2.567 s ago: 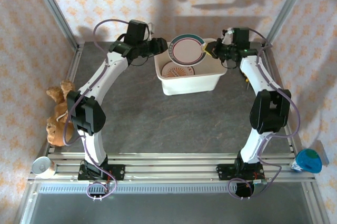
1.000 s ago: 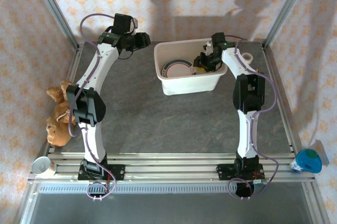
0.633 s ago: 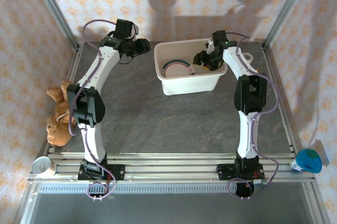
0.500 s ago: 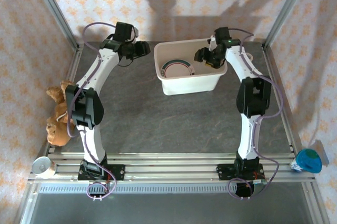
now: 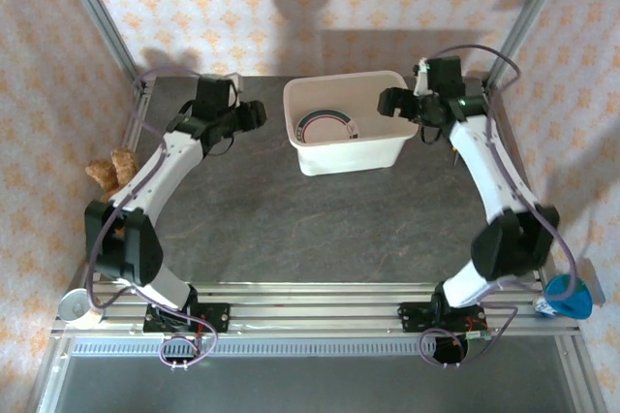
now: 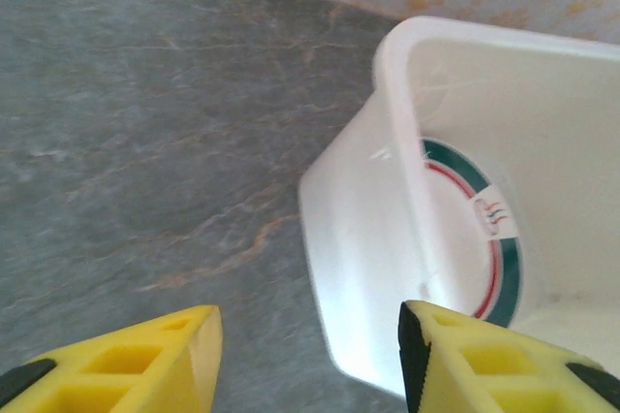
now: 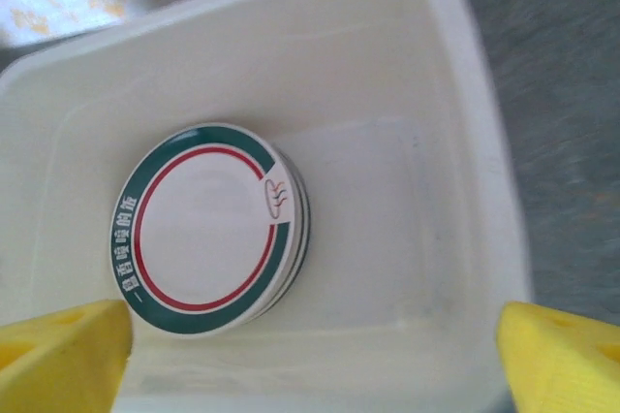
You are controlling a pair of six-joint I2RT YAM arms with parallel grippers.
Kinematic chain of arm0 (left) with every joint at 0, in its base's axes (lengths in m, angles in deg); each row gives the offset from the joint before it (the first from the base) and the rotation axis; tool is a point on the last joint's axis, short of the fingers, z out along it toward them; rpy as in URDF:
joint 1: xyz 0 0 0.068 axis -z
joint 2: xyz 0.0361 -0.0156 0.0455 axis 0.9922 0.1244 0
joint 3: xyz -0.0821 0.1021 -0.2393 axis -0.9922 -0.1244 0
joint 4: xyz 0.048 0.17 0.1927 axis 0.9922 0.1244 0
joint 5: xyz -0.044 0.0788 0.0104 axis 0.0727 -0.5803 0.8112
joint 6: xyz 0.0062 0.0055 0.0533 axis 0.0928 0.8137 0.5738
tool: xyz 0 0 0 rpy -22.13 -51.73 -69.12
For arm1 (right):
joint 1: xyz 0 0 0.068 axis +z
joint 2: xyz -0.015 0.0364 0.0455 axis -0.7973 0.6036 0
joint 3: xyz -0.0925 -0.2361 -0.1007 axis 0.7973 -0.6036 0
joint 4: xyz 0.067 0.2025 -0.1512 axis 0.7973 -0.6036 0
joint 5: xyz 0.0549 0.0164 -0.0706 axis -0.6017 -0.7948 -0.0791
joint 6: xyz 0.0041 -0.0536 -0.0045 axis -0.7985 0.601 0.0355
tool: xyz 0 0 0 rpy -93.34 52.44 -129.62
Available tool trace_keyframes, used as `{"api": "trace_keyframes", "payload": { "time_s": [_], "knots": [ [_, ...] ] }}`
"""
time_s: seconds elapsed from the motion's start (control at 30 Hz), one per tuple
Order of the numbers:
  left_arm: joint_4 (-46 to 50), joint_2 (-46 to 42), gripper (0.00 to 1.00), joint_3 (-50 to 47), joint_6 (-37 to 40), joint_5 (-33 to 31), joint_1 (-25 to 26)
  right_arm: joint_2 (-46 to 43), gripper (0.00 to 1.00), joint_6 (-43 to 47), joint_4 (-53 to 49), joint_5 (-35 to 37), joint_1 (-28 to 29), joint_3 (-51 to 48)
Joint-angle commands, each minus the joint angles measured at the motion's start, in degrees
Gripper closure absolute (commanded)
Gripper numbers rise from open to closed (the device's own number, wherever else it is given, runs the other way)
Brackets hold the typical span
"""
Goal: Place the plates into the plastic bin on the countertop
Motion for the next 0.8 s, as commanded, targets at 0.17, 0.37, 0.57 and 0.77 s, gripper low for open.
{"api": "trace_keyframes", "payload": {
  "time_s": [0.17, 0.37, 0.57, 0.77],
  "knots": [
    [-11.03, -13.34, 0.37, -18.45, 6.98, -17.08, -0.15, -23.60, 0.00, -2.39, 12.89, 15.97, -8.00, -26.40],
    [-19.59, -20.75, 0.08, -32.90, 9.34, -35.10, -0.25, -30.95, 0.00, -2.12, 32.67, 29.77, -8.23, -48.98],
    [-34.26, -17.59, 0.01, -44.22, 15.93, -47.82, -0.29, -24.57, 0.00, -5.51, 54.45, 39.58, -8.23, -62.68],
    [-63.68, -8.93, 0.01, -53.06, 23.79, -50.43, -0.96, -11.48, 0.01, -2.49, 69.45, 33.96, -8.09, -63.13]
  ]
}}
